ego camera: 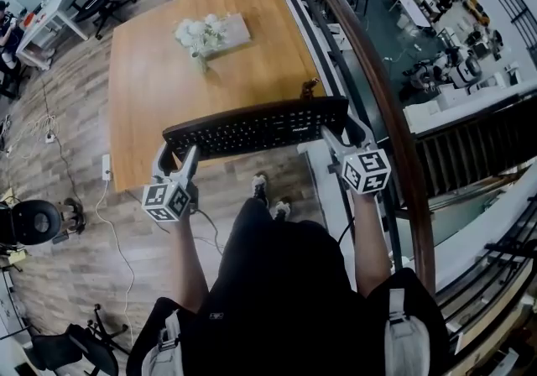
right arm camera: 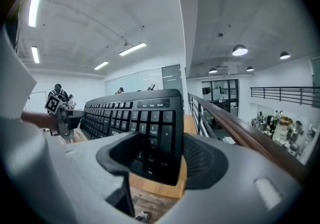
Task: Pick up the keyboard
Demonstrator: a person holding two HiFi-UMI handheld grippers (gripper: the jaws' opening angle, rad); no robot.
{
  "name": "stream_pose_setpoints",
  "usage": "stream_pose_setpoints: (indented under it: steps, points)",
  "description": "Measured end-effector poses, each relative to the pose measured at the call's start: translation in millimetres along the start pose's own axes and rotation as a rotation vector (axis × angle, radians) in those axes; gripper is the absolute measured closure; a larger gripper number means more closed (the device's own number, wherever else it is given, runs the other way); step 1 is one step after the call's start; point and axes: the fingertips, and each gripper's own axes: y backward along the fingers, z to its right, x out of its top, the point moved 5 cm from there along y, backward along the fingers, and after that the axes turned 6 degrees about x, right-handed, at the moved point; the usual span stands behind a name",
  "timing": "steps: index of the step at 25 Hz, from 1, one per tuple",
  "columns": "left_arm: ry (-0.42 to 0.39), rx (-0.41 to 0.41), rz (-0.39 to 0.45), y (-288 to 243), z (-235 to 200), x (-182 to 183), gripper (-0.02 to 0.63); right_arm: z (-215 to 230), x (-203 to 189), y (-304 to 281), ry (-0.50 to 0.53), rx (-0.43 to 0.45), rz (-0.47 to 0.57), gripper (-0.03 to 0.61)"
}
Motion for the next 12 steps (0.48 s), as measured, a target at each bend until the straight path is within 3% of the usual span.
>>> stream_pose_setpoints:
  steps: [12]
  points:
    - [-0.006, 0.001, 0.017, 8.3, 3.0, 4.2, 0.287, -1.1, 8.0, 4.5, 0.015, 0.015, 0.005, 0.301]
